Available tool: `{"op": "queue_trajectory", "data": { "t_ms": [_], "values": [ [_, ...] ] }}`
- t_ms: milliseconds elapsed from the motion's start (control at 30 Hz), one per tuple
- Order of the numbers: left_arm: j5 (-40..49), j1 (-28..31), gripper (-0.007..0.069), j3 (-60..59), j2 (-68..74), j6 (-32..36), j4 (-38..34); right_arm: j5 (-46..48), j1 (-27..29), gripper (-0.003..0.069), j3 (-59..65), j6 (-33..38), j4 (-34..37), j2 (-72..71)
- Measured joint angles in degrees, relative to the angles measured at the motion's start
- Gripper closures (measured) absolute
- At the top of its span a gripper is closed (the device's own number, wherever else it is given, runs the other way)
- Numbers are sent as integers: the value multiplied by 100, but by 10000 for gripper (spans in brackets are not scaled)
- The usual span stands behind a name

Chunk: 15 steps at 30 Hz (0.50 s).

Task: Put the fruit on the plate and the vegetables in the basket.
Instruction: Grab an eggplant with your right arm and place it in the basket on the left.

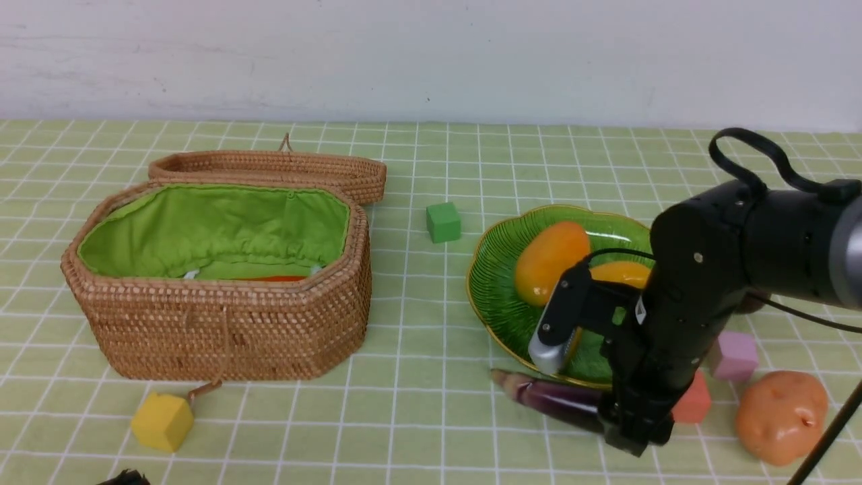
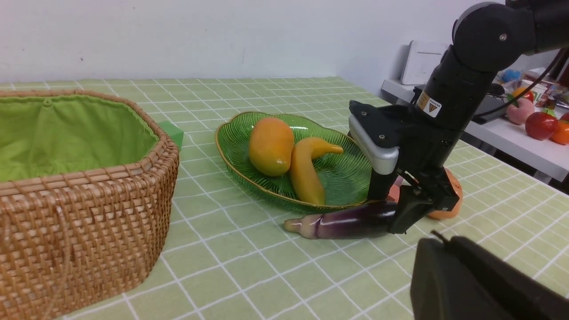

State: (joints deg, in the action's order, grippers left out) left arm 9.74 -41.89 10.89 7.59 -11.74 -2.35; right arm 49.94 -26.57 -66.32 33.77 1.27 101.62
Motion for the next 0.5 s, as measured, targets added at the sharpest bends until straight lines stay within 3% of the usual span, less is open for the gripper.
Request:
{"op": "queue_trajectory", "data": {
  "t_ms": [500],
  "values": [
    [-6,0,628,0,0,0,-2,44,-7,132,-6,26,288,47]
  ]
}}
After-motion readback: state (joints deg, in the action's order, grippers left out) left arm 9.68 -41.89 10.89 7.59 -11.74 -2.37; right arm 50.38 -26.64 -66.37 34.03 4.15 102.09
